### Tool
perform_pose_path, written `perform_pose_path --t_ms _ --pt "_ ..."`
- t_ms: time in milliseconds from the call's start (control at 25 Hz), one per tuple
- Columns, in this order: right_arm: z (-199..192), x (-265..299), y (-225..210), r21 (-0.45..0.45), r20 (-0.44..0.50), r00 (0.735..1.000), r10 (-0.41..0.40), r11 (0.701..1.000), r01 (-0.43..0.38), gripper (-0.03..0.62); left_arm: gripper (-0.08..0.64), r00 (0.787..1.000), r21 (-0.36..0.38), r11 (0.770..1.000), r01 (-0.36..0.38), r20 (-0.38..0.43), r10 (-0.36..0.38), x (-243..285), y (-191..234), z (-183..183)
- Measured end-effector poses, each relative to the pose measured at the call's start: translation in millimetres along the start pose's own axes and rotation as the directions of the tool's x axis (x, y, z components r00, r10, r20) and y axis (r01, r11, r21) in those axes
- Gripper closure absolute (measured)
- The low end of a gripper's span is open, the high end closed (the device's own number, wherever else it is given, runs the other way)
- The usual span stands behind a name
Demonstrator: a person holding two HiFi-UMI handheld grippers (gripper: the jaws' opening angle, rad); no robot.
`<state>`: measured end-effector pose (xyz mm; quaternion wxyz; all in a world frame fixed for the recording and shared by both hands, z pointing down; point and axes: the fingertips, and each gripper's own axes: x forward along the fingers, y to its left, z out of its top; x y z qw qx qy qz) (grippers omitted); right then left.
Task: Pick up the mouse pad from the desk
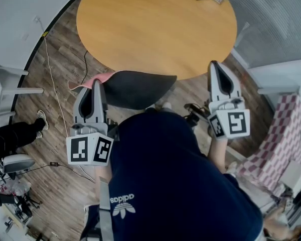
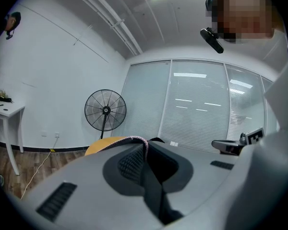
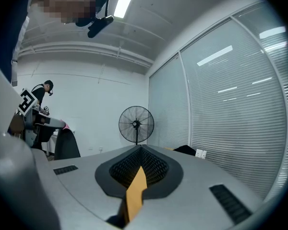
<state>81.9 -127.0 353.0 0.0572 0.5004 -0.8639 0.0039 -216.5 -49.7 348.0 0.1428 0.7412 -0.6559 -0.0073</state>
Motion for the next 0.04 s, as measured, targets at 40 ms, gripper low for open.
perform_pose_path --t_ms 40 --pt "1.5 -0.2 1.5 0.0 0.001 1.0 0.0 1.0 0.0 0.591 0.541 1.0 0.001 1.0 0.001 0.002 -0.001 -1.4 0.9 1.9"
